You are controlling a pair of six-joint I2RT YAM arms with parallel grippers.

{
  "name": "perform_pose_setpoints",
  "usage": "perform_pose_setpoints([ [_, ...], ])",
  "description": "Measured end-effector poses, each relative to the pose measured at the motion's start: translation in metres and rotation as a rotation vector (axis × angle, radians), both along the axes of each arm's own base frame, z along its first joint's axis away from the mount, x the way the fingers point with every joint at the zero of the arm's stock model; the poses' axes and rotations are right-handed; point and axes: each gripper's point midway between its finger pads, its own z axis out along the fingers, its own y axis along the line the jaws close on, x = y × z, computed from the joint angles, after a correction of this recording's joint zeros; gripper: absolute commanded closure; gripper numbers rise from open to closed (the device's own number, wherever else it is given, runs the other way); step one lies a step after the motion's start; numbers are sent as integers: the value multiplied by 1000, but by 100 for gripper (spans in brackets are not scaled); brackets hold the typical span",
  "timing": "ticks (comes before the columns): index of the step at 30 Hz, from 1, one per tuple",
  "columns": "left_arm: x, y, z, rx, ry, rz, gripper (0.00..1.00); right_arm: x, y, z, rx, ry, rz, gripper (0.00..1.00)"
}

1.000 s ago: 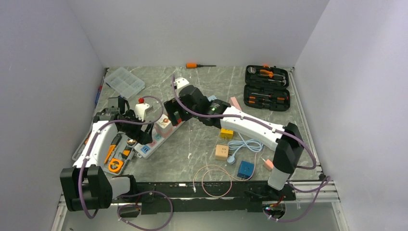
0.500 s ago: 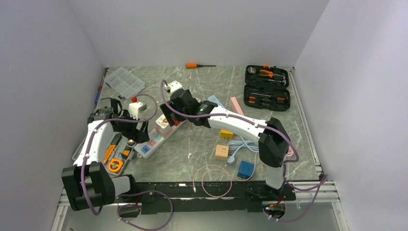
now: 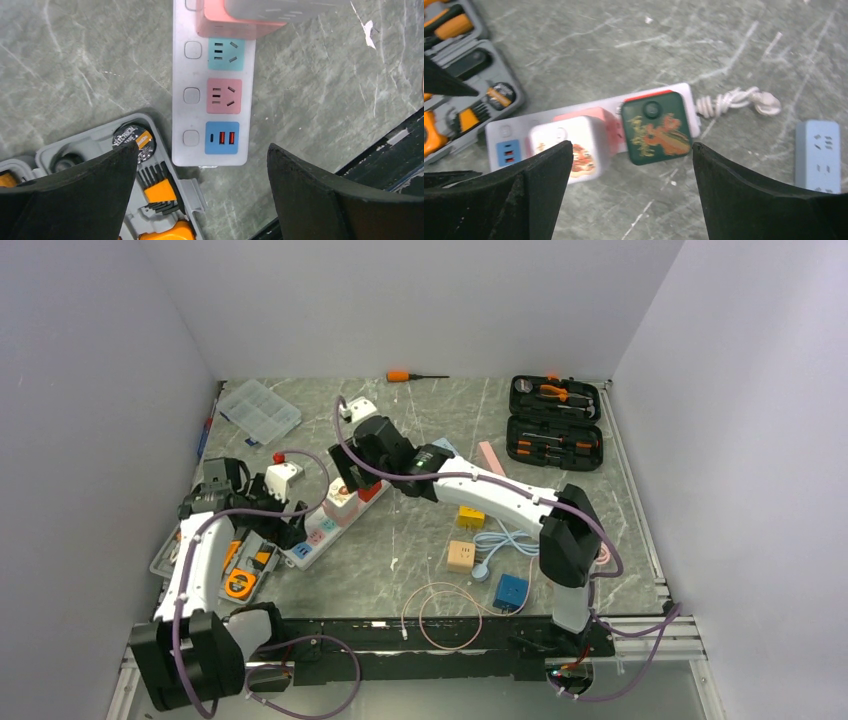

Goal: Pull the plug off the socket
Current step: Pick up the socket from the center of the board.

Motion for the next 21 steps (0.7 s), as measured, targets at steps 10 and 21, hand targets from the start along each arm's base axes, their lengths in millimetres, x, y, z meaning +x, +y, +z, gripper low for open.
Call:
perform_pose_setpoints([
  [10, -7, 19, 5, -37, -8, -1, 1, -56, 56, 5, 29, -44, 226, 13],
  [21, 9, 48, 34, -140, -12, 76, 1, -50, 66, -39, -28, -18, 255, 16],
])
